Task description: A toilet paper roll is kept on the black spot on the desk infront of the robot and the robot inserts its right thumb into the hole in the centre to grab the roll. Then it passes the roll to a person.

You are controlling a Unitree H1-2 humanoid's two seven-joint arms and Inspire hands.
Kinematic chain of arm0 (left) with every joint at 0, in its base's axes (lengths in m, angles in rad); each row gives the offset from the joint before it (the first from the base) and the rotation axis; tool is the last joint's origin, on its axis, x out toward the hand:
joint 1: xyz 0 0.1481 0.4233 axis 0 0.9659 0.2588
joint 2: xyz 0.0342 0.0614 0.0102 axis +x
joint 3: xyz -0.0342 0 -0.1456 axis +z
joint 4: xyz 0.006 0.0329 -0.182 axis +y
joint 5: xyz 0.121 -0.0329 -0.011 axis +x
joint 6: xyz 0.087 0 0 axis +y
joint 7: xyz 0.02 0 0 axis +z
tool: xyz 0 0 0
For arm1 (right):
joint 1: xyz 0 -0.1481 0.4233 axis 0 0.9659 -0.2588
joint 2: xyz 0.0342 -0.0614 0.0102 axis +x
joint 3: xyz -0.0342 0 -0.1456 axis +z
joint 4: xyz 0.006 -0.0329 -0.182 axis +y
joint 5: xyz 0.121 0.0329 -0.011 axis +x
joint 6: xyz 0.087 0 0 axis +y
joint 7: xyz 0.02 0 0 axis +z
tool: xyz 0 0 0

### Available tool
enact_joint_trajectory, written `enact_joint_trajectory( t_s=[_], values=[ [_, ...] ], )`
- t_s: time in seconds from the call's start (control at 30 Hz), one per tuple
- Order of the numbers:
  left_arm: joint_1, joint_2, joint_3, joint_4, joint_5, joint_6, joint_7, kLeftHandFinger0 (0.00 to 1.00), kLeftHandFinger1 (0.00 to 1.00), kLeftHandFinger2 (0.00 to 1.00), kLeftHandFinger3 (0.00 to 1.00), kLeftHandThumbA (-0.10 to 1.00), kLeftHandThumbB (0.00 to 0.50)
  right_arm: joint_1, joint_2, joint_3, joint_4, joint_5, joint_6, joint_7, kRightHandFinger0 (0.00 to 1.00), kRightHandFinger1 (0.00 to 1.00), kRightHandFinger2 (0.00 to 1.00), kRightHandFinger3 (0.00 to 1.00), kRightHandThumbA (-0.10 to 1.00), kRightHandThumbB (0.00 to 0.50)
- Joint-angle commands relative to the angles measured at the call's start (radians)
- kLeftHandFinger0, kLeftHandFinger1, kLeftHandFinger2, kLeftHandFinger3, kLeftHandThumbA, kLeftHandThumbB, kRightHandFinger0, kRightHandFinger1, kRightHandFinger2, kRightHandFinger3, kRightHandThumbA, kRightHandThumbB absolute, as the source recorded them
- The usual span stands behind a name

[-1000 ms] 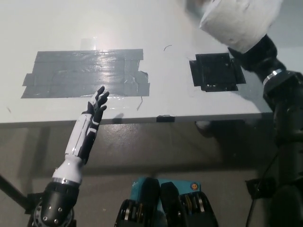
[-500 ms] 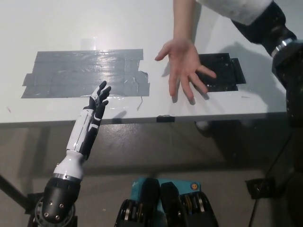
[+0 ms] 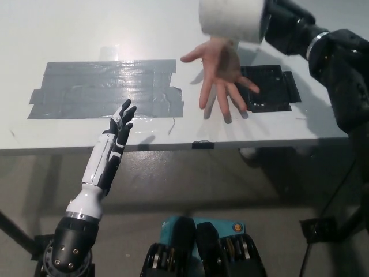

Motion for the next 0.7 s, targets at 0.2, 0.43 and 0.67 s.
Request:
enact_joint_trajectory(
  t_s=[0.2,0.43,0.67],
  values=[
    [-0.021,0.007,-0.009,-0.023,0.007,-0.007,-0.013,1.0,1.0,1.0,1.0,1.0,0.072,-0.238,-0.117,0.245,0.183,-0.368,-0.219,-0.035,0.0,0.54,0.9,0.95,-0.1,0.162],
    [-0.022,0.006,-0.012,-0.02,0.013,-0.009,-0.01,1.0,1.0,1.0,1.0,1.0,0.068,-0.266,-0.094,0.301,0.243,-0.434,-0.261,-0.037,0.0,0.54,0.88,0.88,-0.1,0.187],
    [-0.024,0.006,-0.012,-0.025,0.008,-0.002,-0.014,1.0,1.0,1.0,1.0,1.0,0.065,-0.252,-0.05,0.342,0.254,-0.508,-0.291,-0.01,0.03,0.56,0.91,0.89,-0.1,0.203]
  ],
)
